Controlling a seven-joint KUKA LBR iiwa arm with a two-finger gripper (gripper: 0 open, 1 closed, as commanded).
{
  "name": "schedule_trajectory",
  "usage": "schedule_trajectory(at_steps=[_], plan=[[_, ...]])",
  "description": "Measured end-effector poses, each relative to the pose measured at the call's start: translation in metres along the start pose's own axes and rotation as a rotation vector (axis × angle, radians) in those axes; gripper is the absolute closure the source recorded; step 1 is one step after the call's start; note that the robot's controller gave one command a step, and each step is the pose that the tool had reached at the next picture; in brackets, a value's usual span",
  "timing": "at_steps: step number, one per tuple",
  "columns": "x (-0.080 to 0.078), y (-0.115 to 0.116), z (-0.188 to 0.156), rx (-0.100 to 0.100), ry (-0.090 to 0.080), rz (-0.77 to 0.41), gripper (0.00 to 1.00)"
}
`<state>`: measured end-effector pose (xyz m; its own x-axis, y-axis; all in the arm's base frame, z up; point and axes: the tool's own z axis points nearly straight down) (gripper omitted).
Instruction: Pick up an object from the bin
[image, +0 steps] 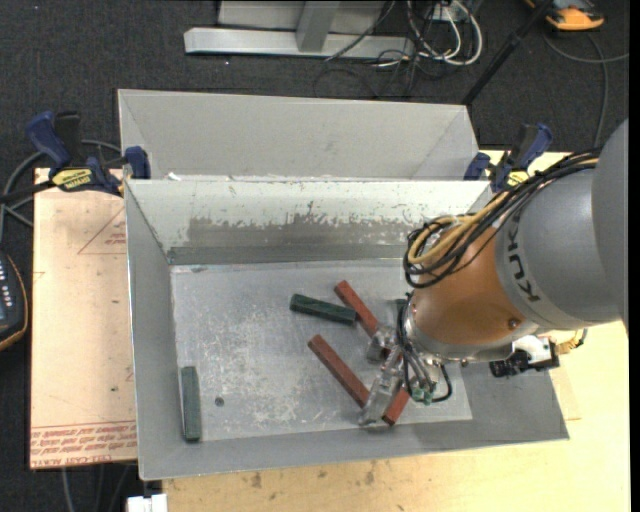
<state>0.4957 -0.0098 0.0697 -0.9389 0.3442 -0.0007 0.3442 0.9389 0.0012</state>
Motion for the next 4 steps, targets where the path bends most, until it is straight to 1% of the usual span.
schedule_trajectory(at_steps=[1, 2, 3, 4], plan=[[-0.001, 0.026, 0.0, -0.001, -0.001, 0.118, 0.0], [-0.002, 0.025, -0.001, -0.001, 0.001, 0.122, 1.0], [0.002, 0.021, -0.112, -0.003, -0.006, 0.111, 1.0], [-0.006, 0.019, -0.156, -0.002, -0.005, 0.097, 1.0]])
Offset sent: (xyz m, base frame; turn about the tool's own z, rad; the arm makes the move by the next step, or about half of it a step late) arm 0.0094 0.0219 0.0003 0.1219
